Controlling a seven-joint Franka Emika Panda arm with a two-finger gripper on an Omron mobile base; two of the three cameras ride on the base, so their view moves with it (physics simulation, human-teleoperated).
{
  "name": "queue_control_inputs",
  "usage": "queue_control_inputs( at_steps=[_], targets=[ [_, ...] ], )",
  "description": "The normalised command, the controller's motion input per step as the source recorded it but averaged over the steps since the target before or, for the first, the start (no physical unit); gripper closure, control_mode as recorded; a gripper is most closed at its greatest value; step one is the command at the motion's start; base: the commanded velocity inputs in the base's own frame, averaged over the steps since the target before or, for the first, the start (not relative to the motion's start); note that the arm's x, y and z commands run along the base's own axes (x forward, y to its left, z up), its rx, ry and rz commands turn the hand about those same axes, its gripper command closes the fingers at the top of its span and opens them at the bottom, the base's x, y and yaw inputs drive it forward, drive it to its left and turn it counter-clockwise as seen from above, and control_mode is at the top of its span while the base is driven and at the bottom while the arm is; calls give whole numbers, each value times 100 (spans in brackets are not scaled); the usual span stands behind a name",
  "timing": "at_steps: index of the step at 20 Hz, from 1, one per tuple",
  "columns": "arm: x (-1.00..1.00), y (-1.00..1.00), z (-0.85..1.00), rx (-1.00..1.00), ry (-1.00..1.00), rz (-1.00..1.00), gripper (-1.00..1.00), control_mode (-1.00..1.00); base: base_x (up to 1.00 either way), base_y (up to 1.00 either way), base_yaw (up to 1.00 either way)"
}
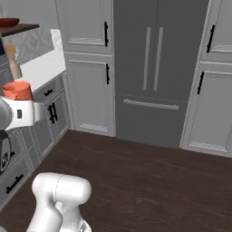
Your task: Gather all objects into one cabinet and sort the glasses and bowls to opposite sides.
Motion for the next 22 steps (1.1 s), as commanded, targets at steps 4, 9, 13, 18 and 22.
queue_control_inputs(
  at_steps=[4, 9, 13, 18, 22],
  targets=[
    [0, 0, 0, 0, 0, 0, 100, 100, 100, 21, 0],
    [0, 0, 0, 0, 0, 0, 100, 100, 100, 11, 1],
    [0, 0, 0, 0, 0, 0, 100, 100, 100, 24, 17],
    [0, 0, 0, 0, 0, 0, 100, 100, 100, 19, 33],
    [0, 0, 0, 0, 0, 0, 100, 100, 100, 3, 42]
  ],
)
